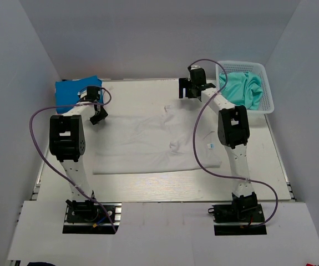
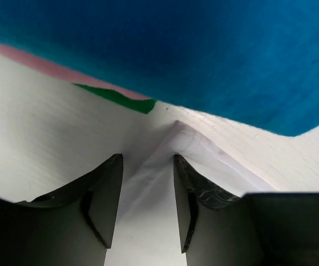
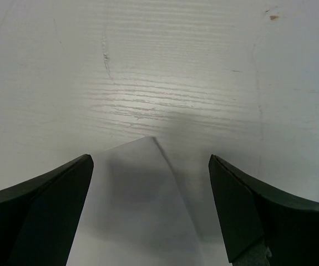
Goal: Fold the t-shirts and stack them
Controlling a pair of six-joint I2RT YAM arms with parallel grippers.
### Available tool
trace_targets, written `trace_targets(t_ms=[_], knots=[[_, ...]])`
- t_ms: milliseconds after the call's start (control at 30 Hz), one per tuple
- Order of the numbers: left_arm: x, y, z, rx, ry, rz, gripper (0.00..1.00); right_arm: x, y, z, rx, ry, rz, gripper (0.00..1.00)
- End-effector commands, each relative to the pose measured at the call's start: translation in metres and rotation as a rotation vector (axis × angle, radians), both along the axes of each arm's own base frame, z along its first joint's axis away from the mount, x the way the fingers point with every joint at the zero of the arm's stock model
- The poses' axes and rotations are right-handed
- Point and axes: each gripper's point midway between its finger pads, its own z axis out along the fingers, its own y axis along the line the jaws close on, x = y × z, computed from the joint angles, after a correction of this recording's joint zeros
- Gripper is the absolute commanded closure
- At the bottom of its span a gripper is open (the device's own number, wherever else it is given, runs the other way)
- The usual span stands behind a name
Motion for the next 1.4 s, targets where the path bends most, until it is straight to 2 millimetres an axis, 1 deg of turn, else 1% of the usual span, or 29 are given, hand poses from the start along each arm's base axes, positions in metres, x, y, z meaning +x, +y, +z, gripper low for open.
trace_targets(t_ms=[0,100,200,300,333,367,467,500,533,567,600,633,667,767,833,867,933,967,1000,1033,1100,1133,1167,1200,1233,1267,1300,1333,1367], knots=[[0.016,0.001,0.013,-0.021,-0.057,-0.004,0.48,0.023,0.009,0.011,0.023,-0.095,0.043,0.1],[0.015,0.001,0.008,-0.021,-0.048,-0.004,0.47,0.027,0.015,-0.004,0.024,-0.088,0.074,0.1],[0.02,-0.002,0.01,-0.036,-0.068,-0.014,0.41,0.028,0.017,-0.012,0.035,-0.078,0.074,0.1],[0.025,-0.002,0.012,-0.036,-0.075,-0.015,0.37,0.027,0.016,-0.023,0.03,-0.061,0.07,0.16],[0.024,-0.002,0.006,-0.037,-0.063,-0.014,0.34,0.027,0.017,-0.019,0.032,-0.069,0.069,0.22],[0.024,-0.004,0.006,-0.051,-0.066,-0.008,0.34,0.025,0.018,-0.023,0.029,-0.059,0.072,0.33],[0.031,-0.009,0.003,-0.071,-0.074,-0.021,0.34,0.02,0.015,-0.028,0.019,-0.043,0.076,0.49],[0.033,-0.009,0.001,-0.071,-0.072,-0.021,0.37,0.019,0.018,-0.029,0.024,-0.04,0.081,0.53],[0.033,-0.01,0.001,-0.08,-0.072,-0.027,0.47,0.015,0.016,-0.03,0.024,-0.029,0.078,0.63],[0.033,-0.01,0.001,-0.08,-0.072,-0.027,0.55,0.015,0.015,-0.03,0.023,-0.032,0.076,0.64],[0.034,-0.012,-0.002,-0.092,-0.074,-0.025,0.67,0.011,0.015,-0.035,0.02,-0.022,0.075,0.82],[0.034,-0.012,-0.002,-0.092,-0.074,-0.025,0.95,0.009,0.018,-0.026,0.03,-0.035,0.092,0.93],[0.037,-0.016,-0.001,-0.11,-0.084,-0.037,1.0,0.007,0.018,-0.03,0.035,-0.043,0.096,1.0],[0.037,-0.018,-0.001,-0.119,-0.084,-0.043,1.0,0.009,0.024,-0.009,0.042,-0.091,0.123,1.0],[0.041,-0.018,0.012,-0.111,-0.118,-0.055,1.0,0.01,0.025,0.007,0.04,-0.122,0.14,1.0],[0.04,-0.018,0.022,-0.111,-0.141,-0.056,1.0,0.008,0.025,0.031,0.046,-0.157,0.144,1.0],[0.04,-0.02,0.033,-0.096,-0.182,-0.07,1.0,-0.002,0.022,0.024,0.029,-0.16,0.157,1.0],[0.041,-0.02,0.042,-0.095,-0.2,-0.071,1.0,-0.007,0.02,0.058,0.031,-0.21,0.162,1.0],[0.038,-0.023,0.054,-0.086,-0.22,-0.073,1.0,-0.002,0.022,0.075,0.052,-0.279,0.161,1.0],[0.041,-0.023,0.063,-0.085,-0.244,-0.074,1.0,-0.019,0.019,0.05,0.034,-0.232,0.169,1.0],[0.034,-0.022,0.065,-0.077,-0.255,-0.08,1.0,-0.027,0.018,0.092,0.059,-0.315,0.173,1.0],[0.032,-0.021,0.078,-0.07,-0.288,-0.088,1.0,-0.044,0.014,0.079,0.047,-0.282,0.177,1.0],[0.028,-0.024,0.078,-0.081,-0.297,-0.097,1.0,-0.048,0.015,0.083,0.05,-0.294,0.182,1.0],[0.024,-0.024,0.081,-0.081,-0.302,-0.098,1.0,-0.06,0.012,0.098,0.053,-0.317,0.18,1.0],[0.019,-0.024,0.081,-0.08,-0.307,-0.098,1.0,-0.067,0.007,0.09,0.047,-0.304,0.169,1.0],[0.015,-0.024,0.094,-0.08,-0.332,-0.099,1.0,-0.071,0.006,0.094,0.049,-0.311,0.168,1.0],[0.012,-0.023,0.098,-0.079,-0.34,-0.099,1.0,-0.081,0.002,0.083,0.043,-0.289,0.158,1.0],[0.006,-0.023,0.095,-0.073,-0.331,-0.107,1.0,-0.084,0.0,0.111,0.059,-0.357,0.147,1.0],[0.003,-0.023,0.099,-0.072,-0.343,-0.107,1.0,-0.091,-0.004,0.102,0.055,-0.336,0.134,1.0]])
